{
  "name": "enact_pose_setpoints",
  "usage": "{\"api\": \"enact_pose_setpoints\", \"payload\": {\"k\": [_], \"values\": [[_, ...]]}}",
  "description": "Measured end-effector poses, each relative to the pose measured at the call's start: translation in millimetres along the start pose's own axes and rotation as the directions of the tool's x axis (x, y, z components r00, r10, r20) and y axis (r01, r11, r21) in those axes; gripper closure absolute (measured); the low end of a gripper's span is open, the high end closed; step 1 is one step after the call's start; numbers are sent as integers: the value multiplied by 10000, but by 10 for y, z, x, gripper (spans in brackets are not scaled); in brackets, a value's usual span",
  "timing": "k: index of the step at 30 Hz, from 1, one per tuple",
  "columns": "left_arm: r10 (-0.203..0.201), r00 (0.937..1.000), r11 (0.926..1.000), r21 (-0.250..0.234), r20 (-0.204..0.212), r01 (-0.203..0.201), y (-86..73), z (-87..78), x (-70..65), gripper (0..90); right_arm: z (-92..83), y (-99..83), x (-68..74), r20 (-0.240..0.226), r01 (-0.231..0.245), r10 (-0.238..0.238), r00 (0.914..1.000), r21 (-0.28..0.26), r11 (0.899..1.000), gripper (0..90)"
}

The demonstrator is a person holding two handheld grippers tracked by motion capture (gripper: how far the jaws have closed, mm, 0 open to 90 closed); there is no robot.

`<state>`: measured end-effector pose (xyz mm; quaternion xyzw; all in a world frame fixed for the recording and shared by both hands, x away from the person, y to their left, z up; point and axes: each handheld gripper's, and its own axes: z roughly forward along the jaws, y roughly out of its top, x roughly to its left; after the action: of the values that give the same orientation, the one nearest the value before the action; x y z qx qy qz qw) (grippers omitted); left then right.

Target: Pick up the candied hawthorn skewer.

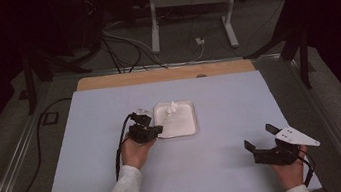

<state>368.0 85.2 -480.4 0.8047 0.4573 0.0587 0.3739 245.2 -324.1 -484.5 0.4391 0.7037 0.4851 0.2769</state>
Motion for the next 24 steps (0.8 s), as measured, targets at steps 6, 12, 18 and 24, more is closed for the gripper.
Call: {"api": "enact_pose_setpoints", "payload": {"k": [6, 12, 18, 24], "values": [[210, 9997, 9985, -517, 82, -206, -16, -103, -23, 900, -1, -1, 1, 4, -1, 1, 10000, -10, 10000, 0], [136, 9999, 9958, -910, 23, -134, -50, -189, -8, 900, 3, -3, -1, 41, 11, -11, 10000, 29, 10000, 0], [145, 9998, 9906, -1361, -104, -157, -104, -278, 20, 900, 10, -14, -9, 175, -136, 132, 9998, 230, 9996, 0], [336, 9993, 9857, -1646, -187, -362, -170, -365, 44, 900, 3, -10, 3, 97, -87, 85, 9999, 231, 9997, 0]]}}
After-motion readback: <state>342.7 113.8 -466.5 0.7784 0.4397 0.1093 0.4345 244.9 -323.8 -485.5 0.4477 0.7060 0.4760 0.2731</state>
